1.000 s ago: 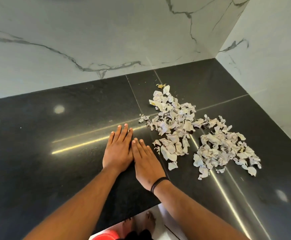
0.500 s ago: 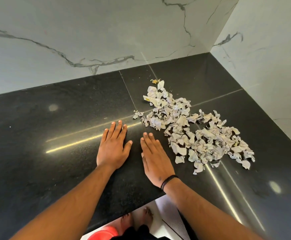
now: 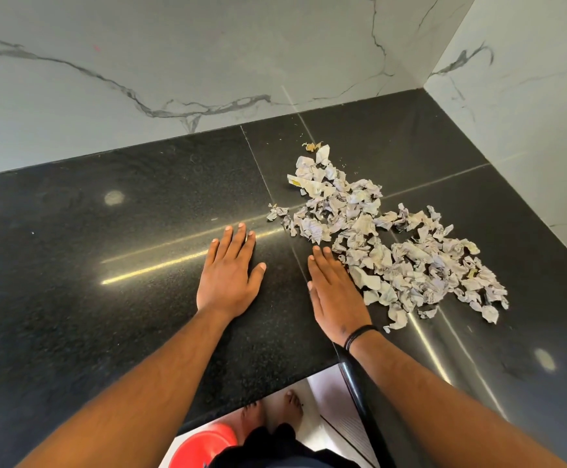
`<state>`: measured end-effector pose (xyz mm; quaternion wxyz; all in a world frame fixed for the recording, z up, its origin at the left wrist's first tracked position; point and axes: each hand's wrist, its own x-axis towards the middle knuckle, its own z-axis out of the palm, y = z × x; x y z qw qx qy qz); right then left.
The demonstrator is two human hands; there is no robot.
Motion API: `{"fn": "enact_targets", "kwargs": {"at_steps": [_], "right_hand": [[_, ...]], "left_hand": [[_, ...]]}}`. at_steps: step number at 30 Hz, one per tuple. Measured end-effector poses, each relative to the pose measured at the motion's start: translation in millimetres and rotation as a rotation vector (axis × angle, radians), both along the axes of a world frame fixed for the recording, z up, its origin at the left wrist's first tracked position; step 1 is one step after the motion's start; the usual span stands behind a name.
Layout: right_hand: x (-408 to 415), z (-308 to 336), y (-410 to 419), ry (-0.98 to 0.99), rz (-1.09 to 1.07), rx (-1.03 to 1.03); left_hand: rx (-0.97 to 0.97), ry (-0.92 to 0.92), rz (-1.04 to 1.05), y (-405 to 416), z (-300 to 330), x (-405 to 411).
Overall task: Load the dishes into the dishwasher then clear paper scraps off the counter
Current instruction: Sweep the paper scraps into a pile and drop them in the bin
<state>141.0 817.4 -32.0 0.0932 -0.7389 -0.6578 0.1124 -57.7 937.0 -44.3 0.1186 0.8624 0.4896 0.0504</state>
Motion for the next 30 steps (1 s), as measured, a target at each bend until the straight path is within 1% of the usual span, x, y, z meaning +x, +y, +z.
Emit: {"fn": "enact_targets", "kwargs": {"at_steps": [2, 4, 6, 8, 9, 10, 12, 14, 17, 19, 21, 23, 26, 28, 30], "right_hand": [[-19, 8, 11, 0.055, 0.077, 0.046], [-44, 19, 29, 0.183, 0.157, 0.061], [-67, 27, 53, 0.313, 0.218, 0.042], [-83, 29, 78, 0.358, 0.26, 0.017], [-86, 27, 89, 0.368, 0.266, -0.013], [-86, 24, 99, 0.375, 0.253, -0.051], [-77, 16, 114, 0.348, 0.194, -0.096], [-58, 12, 123, 0.279, 0.097, -0.078], [-25, 8, 122, 0.186, -0.046, -0.044], [-12, 8, 117, 0.169, -0.082, -0.042], [-10, 12, 116, 0.234, -0.103, -0.029], [-18, 21, 116, 0.344, -0.128, 0.015], [-33, 30, 131, 0.489, -0.064, 0.061], [-45, 28, 149, 0.57, -0.007, 0.025], [-55, 19, 173, 0.566, 0.02, -0.029]], "left_hand": [[0.014, 0.014, -0.001, 0, -3, 0], [0.012, 0.022, 0.012, 1, -4, 0], [0.015, 0.091, 0.026, 0, -4, 0], [0.03, 0.183, 0.019, -2, -4, -1], [0.03, 0.19, 0.009, -3, -4, -2], [0.03, 0.171, 0.001, -3, -3, -1], [-0.001, 0.06, 0.009, 1, 0, 0], [-0.041, -0.04, 0.009, 18, 1, 2], [-0.03, -0.026, -0.049, 58, 1, 3], [-0.053, -0.001, -0.08, 85, 0, 7], [-0.047, 0.055, -0.095, 105, -1, 16], [-0.013, 0.108, -0.102, 118, -1, 28], [0.028, 0.147, -0.102, 133, -4, 41], [0.039, 0.168, -0.114, 137, -6, 41], [0.054, 0.201, -0.106, 139, -8, 39]]}}
